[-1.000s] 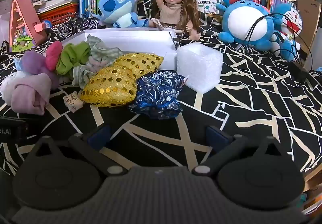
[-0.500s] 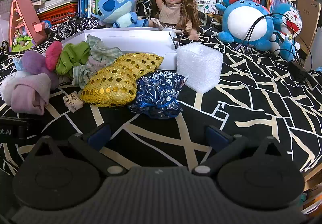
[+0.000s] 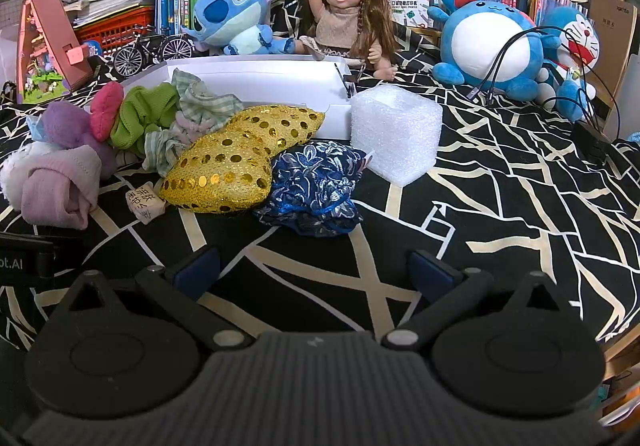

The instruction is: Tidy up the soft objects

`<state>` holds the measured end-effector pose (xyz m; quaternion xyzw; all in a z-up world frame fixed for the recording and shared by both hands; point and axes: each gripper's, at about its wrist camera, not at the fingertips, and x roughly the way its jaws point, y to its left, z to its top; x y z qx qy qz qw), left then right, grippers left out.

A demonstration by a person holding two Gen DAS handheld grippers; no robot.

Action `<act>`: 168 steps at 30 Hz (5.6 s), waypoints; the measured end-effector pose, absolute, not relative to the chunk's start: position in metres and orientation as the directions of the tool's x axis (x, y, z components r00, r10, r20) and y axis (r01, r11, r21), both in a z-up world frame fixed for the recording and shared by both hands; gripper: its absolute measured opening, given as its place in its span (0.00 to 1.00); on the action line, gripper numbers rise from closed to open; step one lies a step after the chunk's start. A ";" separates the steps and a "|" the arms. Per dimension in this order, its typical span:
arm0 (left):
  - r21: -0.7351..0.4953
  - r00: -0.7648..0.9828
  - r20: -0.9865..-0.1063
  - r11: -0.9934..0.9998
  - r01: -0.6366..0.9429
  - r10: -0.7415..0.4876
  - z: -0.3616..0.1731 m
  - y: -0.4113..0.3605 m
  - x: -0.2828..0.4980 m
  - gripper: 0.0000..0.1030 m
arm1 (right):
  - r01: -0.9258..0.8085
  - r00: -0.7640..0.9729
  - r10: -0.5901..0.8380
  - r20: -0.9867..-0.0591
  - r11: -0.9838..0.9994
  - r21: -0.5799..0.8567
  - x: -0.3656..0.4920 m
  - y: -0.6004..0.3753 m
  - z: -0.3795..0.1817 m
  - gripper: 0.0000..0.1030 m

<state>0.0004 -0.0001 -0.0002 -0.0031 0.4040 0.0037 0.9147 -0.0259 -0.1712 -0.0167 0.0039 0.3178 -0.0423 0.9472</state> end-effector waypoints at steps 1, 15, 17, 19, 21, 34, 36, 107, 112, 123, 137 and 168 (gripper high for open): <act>-0.002 0.674 -0.739 1.000 -0.010 0.005 0.000 0.000 0.000 1.00 | 0.083 0.794 -0.077 -0.602 0.996 -0.019 -0.026 -0.171 -0.017 1.00; -0.002 0.675 -0.738 1.000 -0.010 0.005 0.000 0.000 0.000 1.00 | 0.084 0.795 -0.079 -0.602 0.996 -0.020 -0.026 -0.171 -0.017 1.00; -0.002 0.675 -0.738 1.000 -0.010 0.005 0.000 0.000 0.000 1.00 | 0.084 0.795 -0.079 -0.602 0.996 -0.020 -0.026 -0.171 -0.017 1.00; -0.002 0.675 -0.738 1.000 -0.010 0.005 0.000 0.000 0.000 1.00 | 0.084 0.795 -0.079 -0.602 0.996 -0.020 -0.026 -0.171 -0.017 1.00; -0.002 0.675 -0.738 1.000 -0.010 0.005 0.000 0.000 0.000 1.00 | 0.084 0.795 -0.079 -0.601 0.996 -0.020 -0.026 -0.171 -0.017 1.00; 0.001 0.707 -0.707 1.000 0.003 -0.002 -0.002 0.005 -0.008 1.00 | 0.070 0.811 -0.062 -0.582 0.998 -0.009 -0.029 -0.173 -0.019 1.00; 0.000 0.712 -0.702 1.000 0.005 -0.003 -0.002 0.005 -0.009 1.00 | 0.067 0.821 -0.060 -0.568 0.998 -0.008 -0.030 -0.174 -0.021 1.00; -0.161 0.801 -0.556 0.974 0.157 -0.221 0.025 0.011 -0.004 0.31 | -0.134 0.897 0.128 -0.424 0.991 0.016 -0.002 -0.150 0.009 0.47; -0.153 0.823 -0.509 0.967 0.203 -0.253 0.046 0.011 -0.014 0.32 | -0.128 0.917 0.131 -0.377 0.991 0.034 -0.012 -0.159 0.025 0.47; -0.196 0.819 -0.479 0.948 0.250 -0.315 0.087 0.022 0.014 0.32 | -0.120 0.930 0.164 -0.328 0.981 0.150 0.008 -0.195 0.056 0.47; -0.369 0.739 -0.562 0.912 0.179 -0.372 0.112 0.027 0.161 0.32 | -0.332 0.845 0.450 -0.287 0.865 0.377 0.117 -0.239 0.078 0.47; -0.293 0.577 -0.739 0.937 0.188 -0.347 0.020 -0.016 0.267 0.36 | -0.370 0.683 0.461 -0.566 0.887 0.276 0.187 -0.192 0.004 0.49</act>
